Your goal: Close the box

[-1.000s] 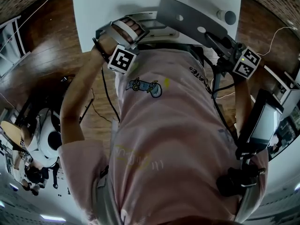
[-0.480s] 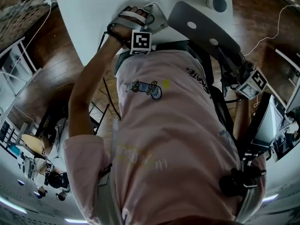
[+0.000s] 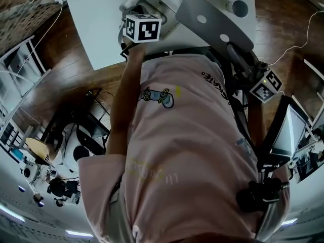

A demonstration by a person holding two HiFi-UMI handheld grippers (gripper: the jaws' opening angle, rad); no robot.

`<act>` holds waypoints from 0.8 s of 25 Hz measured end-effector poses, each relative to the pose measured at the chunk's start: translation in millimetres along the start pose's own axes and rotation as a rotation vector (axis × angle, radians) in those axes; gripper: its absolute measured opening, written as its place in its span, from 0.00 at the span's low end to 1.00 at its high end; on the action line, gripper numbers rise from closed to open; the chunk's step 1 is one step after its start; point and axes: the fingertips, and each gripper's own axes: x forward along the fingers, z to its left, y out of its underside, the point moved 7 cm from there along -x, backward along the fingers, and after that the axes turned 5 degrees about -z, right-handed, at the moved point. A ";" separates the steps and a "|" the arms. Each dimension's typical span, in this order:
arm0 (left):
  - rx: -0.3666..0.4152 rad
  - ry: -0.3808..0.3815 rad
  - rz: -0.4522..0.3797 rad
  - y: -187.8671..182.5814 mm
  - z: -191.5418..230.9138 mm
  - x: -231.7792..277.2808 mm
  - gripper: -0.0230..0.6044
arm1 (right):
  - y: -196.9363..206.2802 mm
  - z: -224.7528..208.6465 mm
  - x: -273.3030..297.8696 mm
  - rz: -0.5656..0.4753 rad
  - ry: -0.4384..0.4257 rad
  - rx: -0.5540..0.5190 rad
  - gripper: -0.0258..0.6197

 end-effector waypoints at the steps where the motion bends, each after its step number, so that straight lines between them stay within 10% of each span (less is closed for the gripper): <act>1: 0.030 -0.020 -0.042 -0.8 3.0 -5.9 0.04 | -1.5 -0.3 5.1 0.010 -0.019 0.000 0.06; 9: -0.010 0.073 -0.676 -14.1 56.4 -98.8 0.04 | 9.5 -17.1 69.4 0.025 -0.134 0.269 0.07; 13: 0.257 0.077 -0.961 -22.7 77.8 -151.7 0.04 | 47.1 -11.2 122.9 0.013 -0.193 0.414 0.07; 17: 0.648 0.213 -1.021 -41.4 72.2 -179.5 0.05 | 85.7 -3.2 155.0 -0.048 -0.127 0.513 0.09; 20: 0.640 0.391 -1.003 -51.1 73.4 -173.0 0.05 | 106.1 4.6 168.4 -0.099 -0.116 0.552 0.09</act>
